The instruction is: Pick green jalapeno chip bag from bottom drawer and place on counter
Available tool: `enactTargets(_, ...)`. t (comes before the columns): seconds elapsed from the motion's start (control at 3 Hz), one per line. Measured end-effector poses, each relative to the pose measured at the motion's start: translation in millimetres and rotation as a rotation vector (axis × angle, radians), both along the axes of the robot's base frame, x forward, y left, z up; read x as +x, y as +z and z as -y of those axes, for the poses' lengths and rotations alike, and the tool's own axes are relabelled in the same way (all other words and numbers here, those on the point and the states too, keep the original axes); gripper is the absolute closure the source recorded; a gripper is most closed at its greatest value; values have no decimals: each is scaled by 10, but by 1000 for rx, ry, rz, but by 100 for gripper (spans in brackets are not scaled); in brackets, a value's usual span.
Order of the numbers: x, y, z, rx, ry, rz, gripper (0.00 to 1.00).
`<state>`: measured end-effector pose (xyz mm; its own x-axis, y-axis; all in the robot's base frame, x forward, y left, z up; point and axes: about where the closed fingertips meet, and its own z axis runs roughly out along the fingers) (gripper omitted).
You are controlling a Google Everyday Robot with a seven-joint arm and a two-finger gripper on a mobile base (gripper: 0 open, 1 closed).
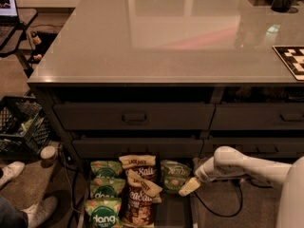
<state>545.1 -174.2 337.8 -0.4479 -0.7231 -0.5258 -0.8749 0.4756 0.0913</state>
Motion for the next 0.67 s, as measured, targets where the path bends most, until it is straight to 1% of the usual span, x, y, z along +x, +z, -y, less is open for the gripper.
enactTargets(0.33,8,-12,-2,1,-1,0,0)
enactTargets(0.67,-27,-147,-85,33,8,31,0)
